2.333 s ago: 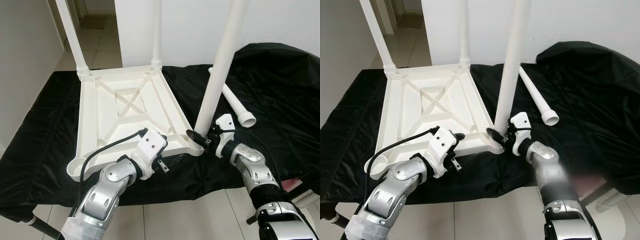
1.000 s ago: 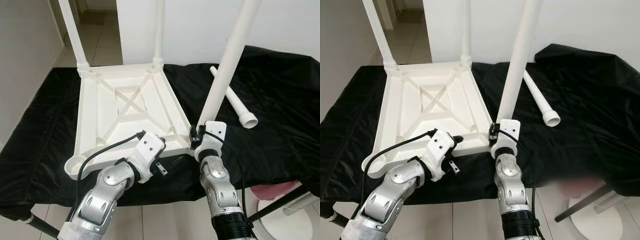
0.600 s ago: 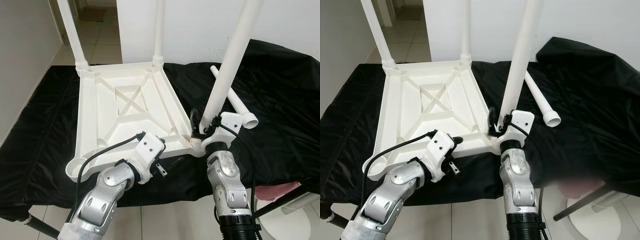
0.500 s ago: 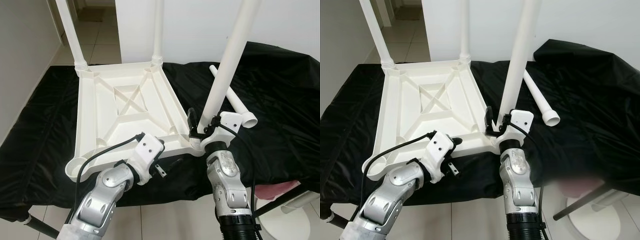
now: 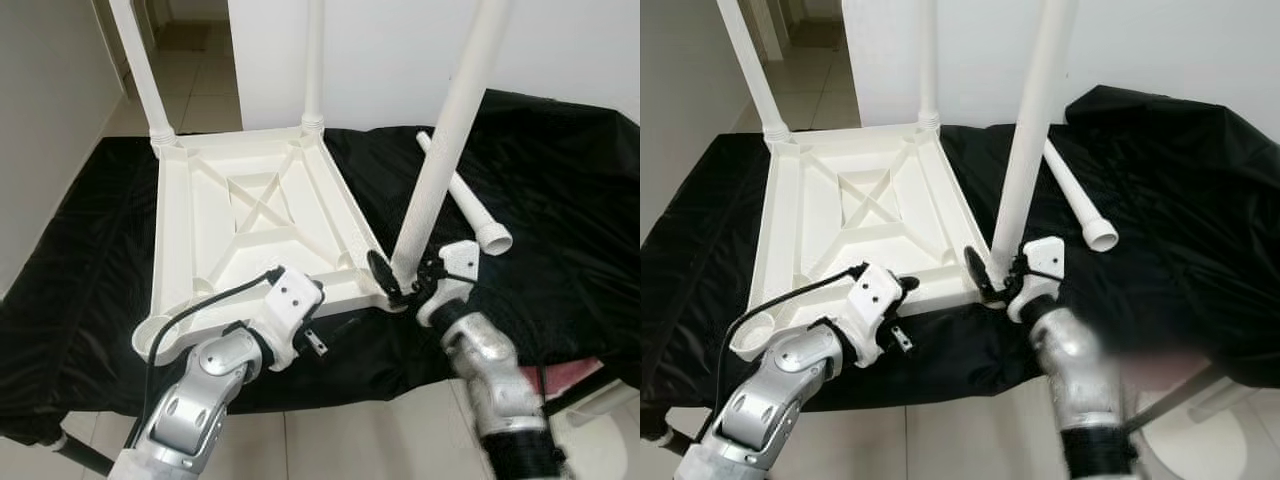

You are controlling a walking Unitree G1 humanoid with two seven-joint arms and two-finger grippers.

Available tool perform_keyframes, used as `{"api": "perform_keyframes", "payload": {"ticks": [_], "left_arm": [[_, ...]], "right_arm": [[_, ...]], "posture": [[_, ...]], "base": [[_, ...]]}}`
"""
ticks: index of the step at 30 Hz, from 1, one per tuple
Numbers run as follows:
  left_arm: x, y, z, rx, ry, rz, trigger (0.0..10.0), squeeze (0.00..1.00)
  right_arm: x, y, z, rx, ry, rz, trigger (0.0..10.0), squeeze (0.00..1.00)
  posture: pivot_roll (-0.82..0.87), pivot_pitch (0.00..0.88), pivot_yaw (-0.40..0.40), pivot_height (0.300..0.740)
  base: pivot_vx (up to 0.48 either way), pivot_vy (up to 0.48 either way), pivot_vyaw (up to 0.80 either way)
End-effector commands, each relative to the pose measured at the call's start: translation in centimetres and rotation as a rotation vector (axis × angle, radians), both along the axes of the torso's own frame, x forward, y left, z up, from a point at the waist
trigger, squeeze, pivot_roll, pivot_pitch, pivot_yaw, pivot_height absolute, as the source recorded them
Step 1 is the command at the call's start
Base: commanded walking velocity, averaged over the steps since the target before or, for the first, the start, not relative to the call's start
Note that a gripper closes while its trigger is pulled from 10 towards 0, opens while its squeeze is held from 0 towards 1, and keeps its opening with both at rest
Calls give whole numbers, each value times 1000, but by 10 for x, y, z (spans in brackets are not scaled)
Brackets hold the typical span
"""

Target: Building children table

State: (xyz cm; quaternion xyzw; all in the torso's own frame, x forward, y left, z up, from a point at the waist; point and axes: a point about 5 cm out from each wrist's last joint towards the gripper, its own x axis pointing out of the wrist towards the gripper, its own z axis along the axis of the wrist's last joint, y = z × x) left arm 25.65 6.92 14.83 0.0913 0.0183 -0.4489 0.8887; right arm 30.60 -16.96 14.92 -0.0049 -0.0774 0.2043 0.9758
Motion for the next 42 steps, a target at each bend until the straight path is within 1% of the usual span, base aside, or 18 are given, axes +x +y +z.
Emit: {"api": "perform_keyframes", "payload": {"ticks": [1,3,6,12,13,14,19,22,25,31,37,39,40,41,42], "left_arm": [[1,1,2,8,-10,20,10000,0],[1,1,2,8,-10,20,10000,0],[3,1,4,14,-16,8,10000,0],[4,1,5,20,-22,5,10000,0],[5,1,6,21,-23,4,10000,0],[5,0,6,21,-22,1,10000,0],[4,0,5,23,-19,-6,10000,0],[0,0,-1,46,-11,-23,10000,0],[-1,-1,-4,57,-6,-22,10000,0],[-1,-2,-12,44,29,7,10000,0],[-1,-2,-17,56,37,10,10000,0],[0,-2,-18,49,50,15,10000,0],[1,-2,-19,45,54,16,10000,0],[1,-2,-19,45,55,15,10000,0],[1,-2,-19,45,55,15,10000,0]], "right_arm": [[5,2,-3,-21,8,77,10000,0],[5,2,-3,-21,8,77,10000,0],[15,4,-7,-65,36,184,10000,0],[24,8,-9,-101,58,255,10000,0],[28,11,-10,-138,54,278,10000,0],[30,12,-11,-157,58,283,10000,0],[35,11,-13,-169,60,304,10000,0],[38,9,-15,-177,66,314,10000,0],[39,7,-17,-174,74,304,10000,0],[36,5,-27,-162,94,290,10000,0],[36,2,-29,-159,93,280,10000,0],[36,1,-29,-160,89,280,10000,0],[36,0,-29,-161,85,280,9804,0],[36,-1,-29,-163,81,281,6510,0],[36,-1,-29,-163,81,281,6510,0]], "posture": [[-19,7,50,740],[-19,7,50,740],[-15,0,64,740],[-10,0,68,740],[-7,0,69,740],[-1,0,65,740],[2,0,63,740],[9,0,56,740],[12,0,53,740],[5,0,58,740],[5,0,58,740],[-9,0,68,740],[-9,0,68,740],[-9,0,68,740],[-9,0,68,740]], "base": [[0,0,0],[0,0,0],[0,0,0],[0,0,0],[0,0,0],[0,0,0],[0,0,0],[0,0,0],[0,0,0],[0,0,0],[0,0,0],[0,0,0],[0,0,0],[0,0,0],[0,0,0]]}}
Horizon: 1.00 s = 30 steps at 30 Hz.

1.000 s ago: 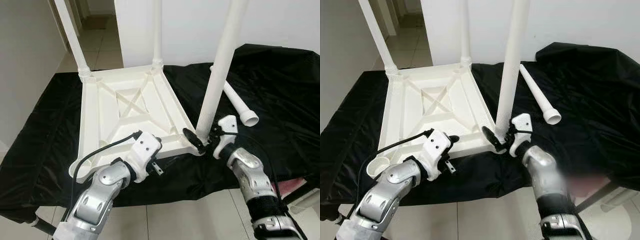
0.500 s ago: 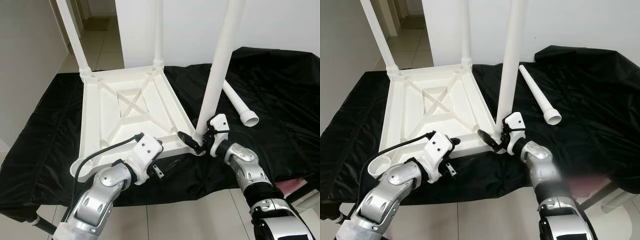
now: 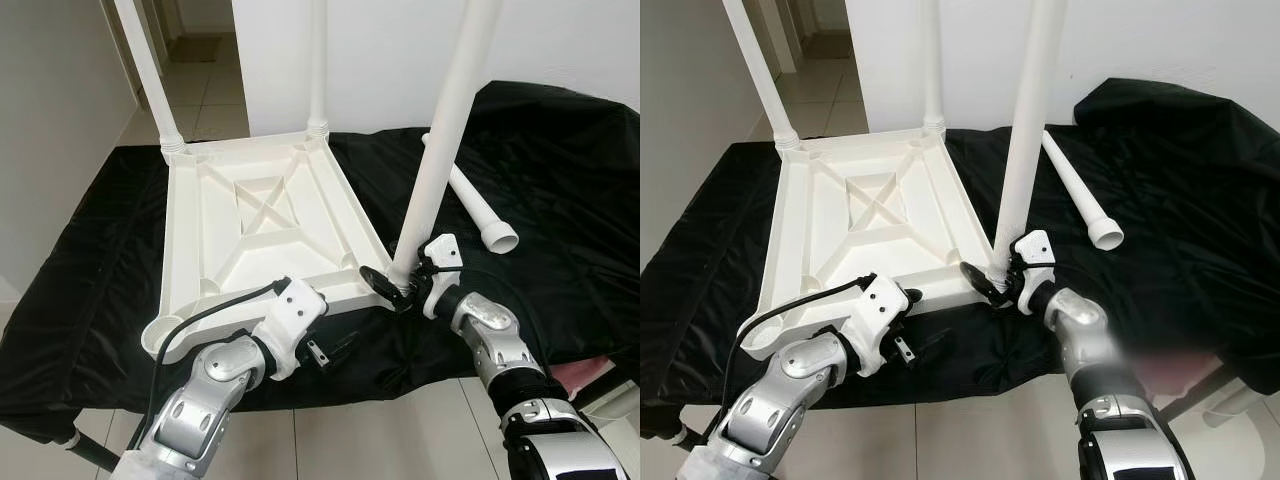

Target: Building children table

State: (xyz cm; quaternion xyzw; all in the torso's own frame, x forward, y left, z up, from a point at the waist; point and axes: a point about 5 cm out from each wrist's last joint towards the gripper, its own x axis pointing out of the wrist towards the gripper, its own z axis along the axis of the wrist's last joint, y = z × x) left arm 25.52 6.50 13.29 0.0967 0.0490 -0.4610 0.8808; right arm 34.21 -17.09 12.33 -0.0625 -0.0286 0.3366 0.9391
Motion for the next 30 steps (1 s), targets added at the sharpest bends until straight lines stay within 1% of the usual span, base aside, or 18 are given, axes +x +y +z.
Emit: {"api": "perform_keyframes", "payload": {"ticks": [1,2,4,6,7,13,14,18,20,23,24,26,27,29,30], "left_arm": [[2,2,-3,8,2,38,10000,0],[2,1,-3,5,3,37,10000,0],[3,1,-2,4,-2,33,10000,0],[3,1,-2,3,-3,33,10000,0],[3,0,-2,3,-5,32,10000,0],[3,0,-2,-2,-6,38,10000,0],[3,0,-2,-3,-8,39,10000,0],[4,0,-2,-4,-11,40,10000,0],[4,0,-1,-7,-15,44,10000,0],[4,0,-1,-9,-16,45,10000,0],[4,0,-1,-11,-15,46,10000,0],[4,0,-1,-11,-15,46,10000,0],[3,0,-1,-12,-12,47,10000,0],[3,0,-1,-12,-12,47,10000,0],[3,0,-1,-12,-14,48,10000,0]], "right_arm": [[0,1,-3,-10,13,15,6510,0],[0,0,-2,-13,7,12,4627,0],[1,-2,0,-19,-6,10,1804,0],[1,-2,0,-19,-9,10,1804,0],[1,-3,1,-20,-9,10,0,0],[1,-4,0,-17,0,6,118,0],[1,-5,-1,-8,7,-6,10000,0],[2,-6,-2,2,14,-30,10000,0],[4,-8,-3,42,39,-95,10000,0],[4,-8,-4,59,48,-123,10000,0],[4,-6,-6,81,57,-156,10000,0],[4,-6,-6,81,57,-156,10000,0],[3,-4,-8,97,67,-194,10000,0],[3,-4,-8,97,67,-194,10000,0],[1,-2,-10,124,75,-226,10000,0]], "posture": [[-9,0,68,740],[-13,0,74,740],[-16,0,77,740],[-15,0,76,740],[-15,0,76,740],[-18,0,71,740],[-18,0,71,740],[-18,0,71,740],[-16,1,65,740],[-16,1,65,740],[-19,7,60,740],[-19,7,60,740],[-19,8,60,740],[-19,8,60,740],[-15,14,54,740]], "base": [[0,0,0],[0,0,0],[0,0,0],[0,0,0],[0,0,0],[0,0,0],[0,0,0],[0,0,0],[0,0,0],[0,0,0],[0,0,0],[0,0,0],[0,0,0],[0,0,0],[0,0,0]]}}
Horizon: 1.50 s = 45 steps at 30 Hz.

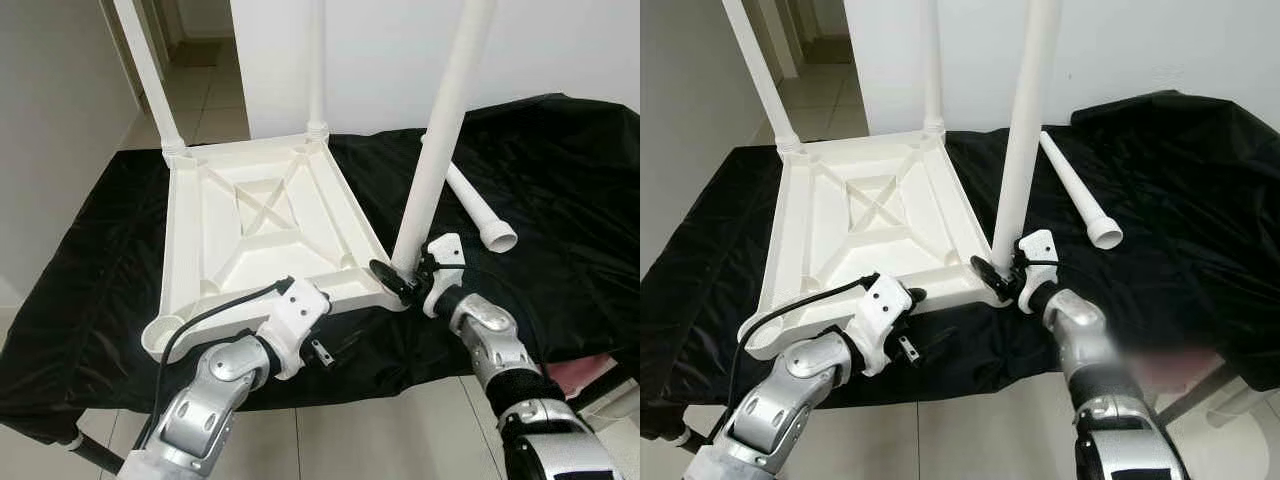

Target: Building children table

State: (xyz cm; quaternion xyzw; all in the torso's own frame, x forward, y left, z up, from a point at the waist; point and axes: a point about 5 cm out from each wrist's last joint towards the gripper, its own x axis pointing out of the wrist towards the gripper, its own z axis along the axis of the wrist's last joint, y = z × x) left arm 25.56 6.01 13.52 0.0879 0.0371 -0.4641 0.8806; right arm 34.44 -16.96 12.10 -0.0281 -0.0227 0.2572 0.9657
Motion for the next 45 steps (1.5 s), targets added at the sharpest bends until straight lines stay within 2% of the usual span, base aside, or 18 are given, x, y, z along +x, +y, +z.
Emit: {"api": "perform_keyframes", "payload": {"ticks": [1,8,13,17,20,22,27,31,36,42,43,45], "left_arm": [[3,5,-4,15,0,59,10000,0],[3,6,-4,15,-1,64,10000,0],[2,7,-5,13,4,67,10000,0],[2,7,-5,14,3,68,10000,0],[1,8,-5,13,6,75,10000,0],[1,8,-5,13,6,75,10000,0],[-1,6,-5,8,11,75,10000,0],[-2,6,-5,3,11,79,10000,0],[-5,5,-6,-2,15,78,10000,0],[-6,4,-7,-3,13,79,10000,0],[-6,4,-6,-4,11,82,10000,0],[-6,5,-6,-7,10,84,10000,0]], "right_arm": [[-4,-1,-9,80,45,-91,10000,0],[-8,4,-10,72,34,-155,10000,0],[-13,18,-13,77,45,-292,10000,0],[-14,20,-13,78,45,-319,10000,0],[-18,24,-14,89,64,-402,10000,0],[-18,24,-14,89,64,-402,10000,0],[-29,39,-21,112,116,-620,10000,0],[-33,44,-21,140,138,-699,10000,0],[-35,55,-12,148,107,-661,10000,0],[-39,53,-6,173,75,-631,10000,0],[-41,52,-4,195,57,-604,10000,1000],[-44,52,-2,216,42,-581,10000,1000]], "posture": [[-17,15,56,740],[-17,19,55,740],[-11,26,51,740],[-8,29,50,740],[-1,31,45,740],[-1,31,45,740],[13,25,34,740],[19,25,26,740],[23,18,11,740],[20,16,6,740],[21,14,5,740],[21,14,5,740]], "base": [[0,0,0],[0,0,0],[0,0,0],[0,0,0],[0,0,0],[0,0,0],[0,0,0],[0,0,0],[0,0,0],[0,0,0],[0,0,0],[0,0,0]]}}
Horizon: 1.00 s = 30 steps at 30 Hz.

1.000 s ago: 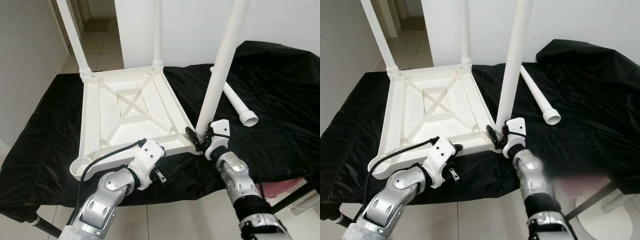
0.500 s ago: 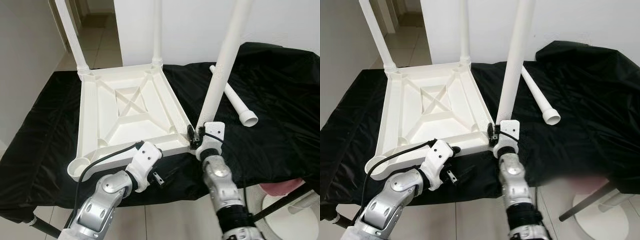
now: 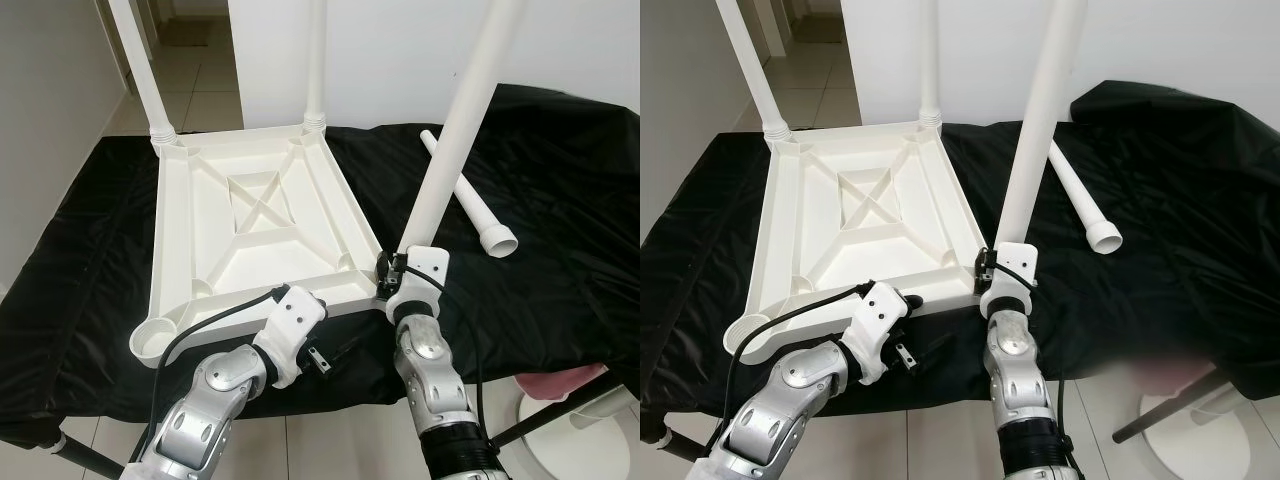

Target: Building children table

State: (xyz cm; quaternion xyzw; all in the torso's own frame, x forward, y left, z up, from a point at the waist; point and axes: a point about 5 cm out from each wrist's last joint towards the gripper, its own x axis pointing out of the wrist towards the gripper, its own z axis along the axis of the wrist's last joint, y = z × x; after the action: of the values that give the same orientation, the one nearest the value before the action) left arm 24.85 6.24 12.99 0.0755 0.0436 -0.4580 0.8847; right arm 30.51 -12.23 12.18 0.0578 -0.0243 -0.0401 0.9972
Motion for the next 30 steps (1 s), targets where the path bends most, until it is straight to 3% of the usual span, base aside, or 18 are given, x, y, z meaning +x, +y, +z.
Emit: {"api": "perform_keyframes", "payload": {"ticks": [1,9,10,13,14,25,26,27,28,30], "left_arm": [[1,3,0,9,-12,69,10000,0],[2,7,4,6,-30,72,10000,0],[4,8,5,6,-34,74,10000,0],[5,9,6,5,-36,76,10000,0],[6,10,8,-2,-41,80,10000,0],[22,22,18,-50,-70,153,10000,0],[25,26,20,-56,-76,179,10000,0],[25,26,20,-56,-76,179,10000,0],[28,29,21,-62,-78,202,10000,0],[31,33,22,-62,-81,225,10000,0]], "right_arm": [[-6,5,-2,42,-9,28,10000,1000],[-19,-3,-2,-40,-33,45,10000,1000],[-22,-5,-3,-48,-35,57,10000,545],[-24,-5,-3,-53,-36,66,10000,545],[-29,-6,-3,-57,-48,87,10000,0],[-53,-13,-6,-70,-69,160,10000,0],[-57,-12,-6,-76,-73,180,4706,0],[-57,-12,-6,-76,-73,180,4706,0],[-60,-11,-6,-90,-76,195,1765,0],[-63,-11,-7,-102,-77,209,1765,0]], "posture": [[21,14,5,740],[8,9,5,740],[8,9,5,740],[8,9,5,740],[8,9,5,740],[-14,0,8,740],[-15,4,7,740],[-15,4,7,740],[-15,4,7,740],[-15,4,7,740]], "base": [[0,0,0],[0,0,0],[0,0,0],[0,0,0],[0,0,0],[0,0,0],[0,0,0],[0,0,0],[0,0,0],[0,0,0]]}}
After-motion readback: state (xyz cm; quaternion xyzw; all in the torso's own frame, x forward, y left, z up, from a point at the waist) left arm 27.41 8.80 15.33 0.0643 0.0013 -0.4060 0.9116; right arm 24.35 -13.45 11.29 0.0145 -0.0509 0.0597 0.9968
